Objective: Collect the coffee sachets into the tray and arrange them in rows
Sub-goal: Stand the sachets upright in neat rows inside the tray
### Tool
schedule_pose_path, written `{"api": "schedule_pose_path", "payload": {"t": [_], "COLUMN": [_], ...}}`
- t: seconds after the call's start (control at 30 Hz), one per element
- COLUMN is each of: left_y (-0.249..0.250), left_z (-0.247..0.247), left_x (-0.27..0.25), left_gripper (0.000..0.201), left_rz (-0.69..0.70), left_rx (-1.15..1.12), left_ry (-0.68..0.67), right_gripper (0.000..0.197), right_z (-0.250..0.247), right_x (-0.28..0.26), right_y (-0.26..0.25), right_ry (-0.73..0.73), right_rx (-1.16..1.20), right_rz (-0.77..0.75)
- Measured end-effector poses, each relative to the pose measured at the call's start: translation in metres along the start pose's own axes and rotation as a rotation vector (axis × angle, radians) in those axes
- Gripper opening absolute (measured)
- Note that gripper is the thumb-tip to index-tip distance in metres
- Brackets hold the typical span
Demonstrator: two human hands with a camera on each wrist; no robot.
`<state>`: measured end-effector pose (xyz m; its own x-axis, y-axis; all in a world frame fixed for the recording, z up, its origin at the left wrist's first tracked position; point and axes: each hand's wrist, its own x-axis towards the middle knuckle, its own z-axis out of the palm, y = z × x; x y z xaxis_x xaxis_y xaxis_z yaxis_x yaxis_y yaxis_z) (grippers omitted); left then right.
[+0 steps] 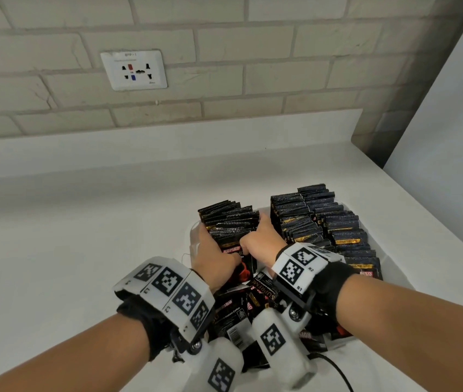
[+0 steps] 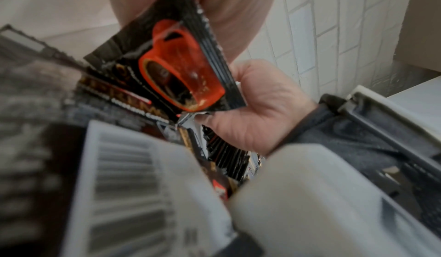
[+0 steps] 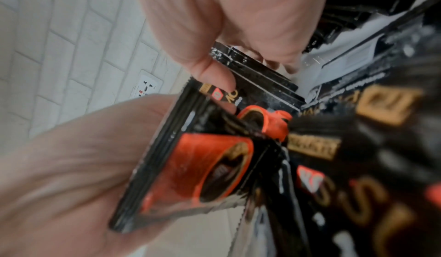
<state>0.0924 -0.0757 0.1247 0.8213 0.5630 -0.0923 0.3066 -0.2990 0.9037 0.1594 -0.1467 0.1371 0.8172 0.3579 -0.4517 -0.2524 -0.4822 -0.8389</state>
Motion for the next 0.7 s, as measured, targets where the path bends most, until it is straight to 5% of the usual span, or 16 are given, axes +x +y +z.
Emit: {"api": "schedule_pose_path", "payload": {"t": [0.2,0.33,0.47,0.63,0.7], "left_y": [0.003,0.005,0.013,0.026,0.029], "left_z": [-0.004,-0.004,-0.010,-0.031,-0.046], "left_x": [0.001,0.000,-0.003,-0.011,-0.015], "left_gripper": [0.067,0.078,0.079,0.045,0.064], "left_rz": [-0.038,-0.016,-0.101,-0.176,-0.149], "left_rx": [-0.060,-0.066,-0.131,-0.232,-0.199], "left_ry": [-0.084,-0.087,-0.142,-0.273,-0.304], "right_gripper": [0.041,0.069,0.075,0.085,0.082], "right_z": [-0.008,-0.008,-0.015,-0.048,-0.074], "right_x": [-0.003,-0.006,-0.013,-0.045,-0.067], "right_y": [0.000,-0.001,-0.010,-0.040,-0.050], "right_ry": [-0.022,-0.131,-0.122,-0.125,-0.119], "right_rx": [-0.033,0.036,0.003,0.028,0.095], "right_rz": [0.002,-0.022,-0.030,-0.174,-0.287]}}
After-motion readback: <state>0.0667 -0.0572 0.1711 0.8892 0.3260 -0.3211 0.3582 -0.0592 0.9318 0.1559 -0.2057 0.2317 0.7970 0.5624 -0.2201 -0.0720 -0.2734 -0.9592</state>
